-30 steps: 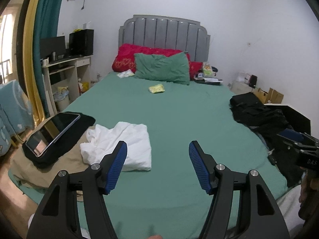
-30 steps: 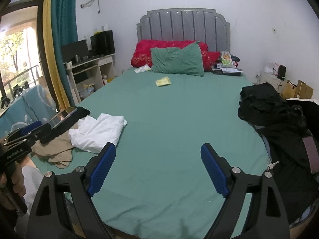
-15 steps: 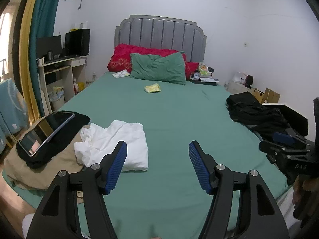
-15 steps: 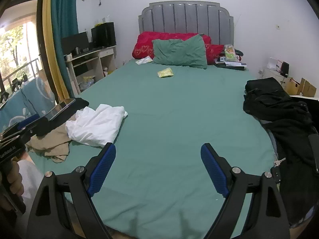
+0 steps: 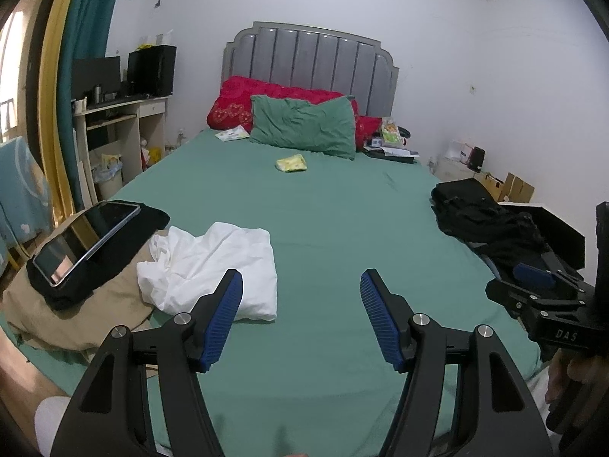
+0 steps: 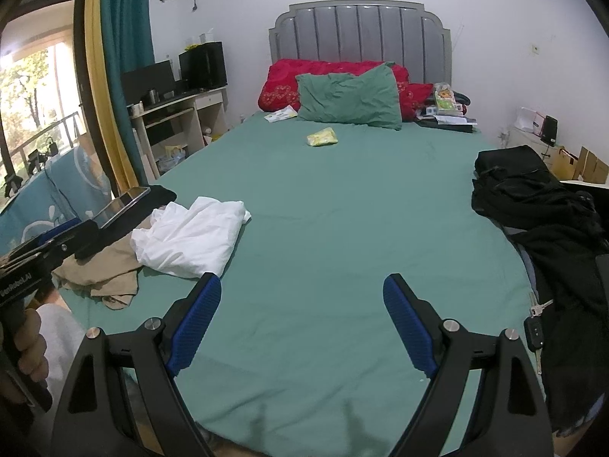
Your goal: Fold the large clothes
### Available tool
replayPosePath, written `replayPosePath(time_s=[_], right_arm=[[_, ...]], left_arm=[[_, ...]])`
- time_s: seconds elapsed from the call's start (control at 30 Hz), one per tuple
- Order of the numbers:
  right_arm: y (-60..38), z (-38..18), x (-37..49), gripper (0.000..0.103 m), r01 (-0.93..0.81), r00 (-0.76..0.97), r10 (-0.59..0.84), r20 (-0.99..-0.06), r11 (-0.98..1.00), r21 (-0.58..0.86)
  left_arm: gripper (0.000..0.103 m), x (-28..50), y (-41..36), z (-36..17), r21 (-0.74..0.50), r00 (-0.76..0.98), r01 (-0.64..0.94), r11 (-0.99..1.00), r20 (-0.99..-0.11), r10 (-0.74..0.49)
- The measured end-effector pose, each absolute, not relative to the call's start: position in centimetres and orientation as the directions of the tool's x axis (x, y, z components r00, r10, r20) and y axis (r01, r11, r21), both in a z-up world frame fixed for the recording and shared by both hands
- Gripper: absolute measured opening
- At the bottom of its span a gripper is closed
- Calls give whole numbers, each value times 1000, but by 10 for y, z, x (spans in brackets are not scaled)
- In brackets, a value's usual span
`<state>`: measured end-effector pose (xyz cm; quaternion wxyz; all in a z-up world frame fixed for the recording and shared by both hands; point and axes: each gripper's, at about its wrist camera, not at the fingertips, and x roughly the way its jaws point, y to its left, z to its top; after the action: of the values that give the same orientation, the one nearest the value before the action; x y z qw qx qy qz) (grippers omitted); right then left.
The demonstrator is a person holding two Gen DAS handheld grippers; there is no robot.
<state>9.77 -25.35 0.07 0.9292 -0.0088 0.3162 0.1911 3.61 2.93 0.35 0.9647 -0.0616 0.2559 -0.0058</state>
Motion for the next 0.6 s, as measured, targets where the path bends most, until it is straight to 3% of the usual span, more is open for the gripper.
replayPosePath(time_s=[0.6], right_arm=[[-251,-1,97,87,-356,727,349,-592,928,110]], left_arm=[[68,37,30,3,-124,867,-14,992,-495,-50]])
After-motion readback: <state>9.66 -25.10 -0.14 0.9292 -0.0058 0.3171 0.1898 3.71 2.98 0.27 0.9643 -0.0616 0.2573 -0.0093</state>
